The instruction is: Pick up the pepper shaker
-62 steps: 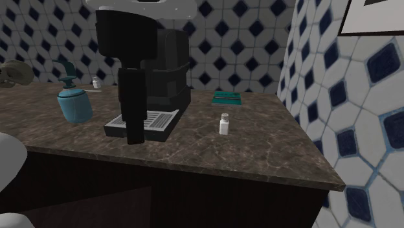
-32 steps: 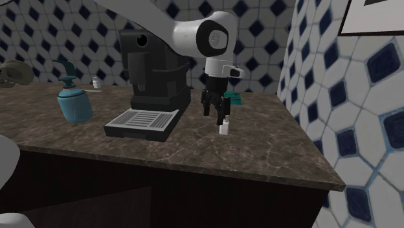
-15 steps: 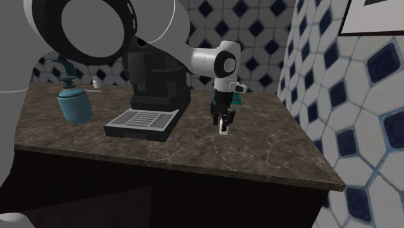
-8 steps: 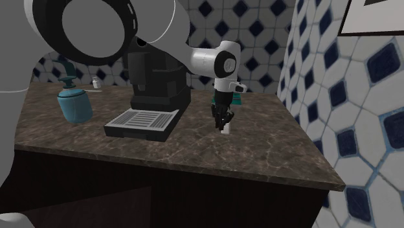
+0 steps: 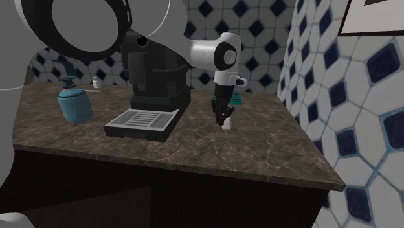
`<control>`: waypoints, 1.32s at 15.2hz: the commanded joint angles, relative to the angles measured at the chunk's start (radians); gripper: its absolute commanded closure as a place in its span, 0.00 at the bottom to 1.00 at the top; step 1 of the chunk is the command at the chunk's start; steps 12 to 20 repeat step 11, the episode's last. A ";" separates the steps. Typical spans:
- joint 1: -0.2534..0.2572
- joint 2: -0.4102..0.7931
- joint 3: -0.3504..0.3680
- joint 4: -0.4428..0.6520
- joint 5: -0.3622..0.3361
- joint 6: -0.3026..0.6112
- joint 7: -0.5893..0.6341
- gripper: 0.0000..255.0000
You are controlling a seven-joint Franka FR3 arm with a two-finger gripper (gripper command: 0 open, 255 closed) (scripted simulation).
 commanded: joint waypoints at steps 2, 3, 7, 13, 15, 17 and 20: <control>0.002 -0.008 0.002 0.029 0.004 -0.037 -0.001 1.00; 0.002 -0.011 0.003 0.037 0.005 -0.048 -0.002 1.00; 0.003 -0.024 0.006 0.073 0.010 -0.096 -0.006 1.00; 0.004 -0.029 0.007 0.095 0.012 -0.122 -0.007 1.00; 0.004 -0.029 0.007 0.095 0.012 -0.122 -0.007 1.00; 0.004 -0.029 0.007 0.095 0.012 -0.122 -0.007 1.00; 0.004 -0.029 0.007 0.095 0.012 -0.122 -0.007 1.00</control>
